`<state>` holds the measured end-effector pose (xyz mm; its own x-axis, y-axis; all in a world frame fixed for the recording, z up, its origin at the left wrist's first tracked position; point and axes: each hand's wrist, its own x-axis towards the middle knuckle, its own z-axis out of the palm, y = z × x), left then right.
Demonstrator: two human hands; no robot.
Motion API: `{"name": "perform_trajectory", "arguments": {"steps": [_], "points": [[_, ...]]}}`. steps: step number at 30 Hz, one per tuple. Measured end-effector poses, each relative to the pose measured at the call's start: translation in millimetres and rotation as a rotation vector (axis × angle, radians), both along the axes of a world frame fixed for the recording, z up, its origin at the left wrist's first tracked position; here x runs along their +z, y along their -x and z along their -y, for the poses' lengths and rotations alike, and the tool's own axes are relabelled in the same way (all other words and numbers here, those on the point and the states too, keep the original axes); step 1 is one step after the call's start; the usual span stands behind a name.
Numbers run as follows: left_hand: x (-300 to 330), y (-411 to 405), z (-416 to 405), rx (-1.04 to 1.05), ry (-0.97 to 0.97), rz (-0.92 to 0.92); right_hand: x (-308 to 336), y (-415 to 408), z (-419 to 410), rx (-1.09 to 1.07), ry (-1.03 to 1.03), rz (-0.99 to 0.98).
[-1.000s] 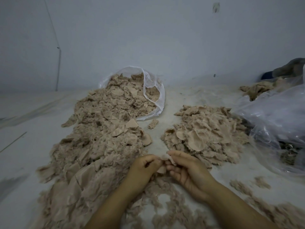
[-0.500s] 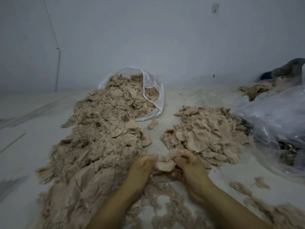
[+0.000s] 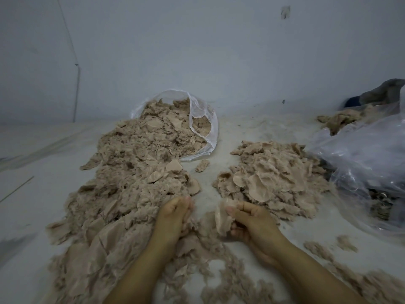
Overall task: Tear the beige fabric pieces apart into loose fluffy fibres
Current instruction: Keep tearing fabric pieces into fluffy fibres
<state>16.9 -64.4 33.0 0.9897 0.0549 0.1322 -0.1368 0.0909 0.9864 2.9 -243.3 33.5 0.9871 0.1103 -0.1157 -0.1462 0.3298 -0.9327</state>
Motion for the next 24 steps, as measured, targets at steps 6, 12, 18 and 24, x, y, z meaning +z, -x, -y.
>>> {"name": "perform_trajectory", "arguments": {"steps": [6,12,18,24], "points": [[0,13,14,-0.278,-0.226,0.008,1,2,-4,0.080,-0.046,-0.002],[6,2,0,0.036,-0.082,-0.063,-1,-8,3,-0.136,-0.290,0.044],[-1,4,8,-0.081,-0.074,0.005,-11,6,-5,0.086,0.500,0.152],[3,3,-4,-0.151,-0.145,0.034,-10,4,-7,0.060,0.726,0.308]]}}
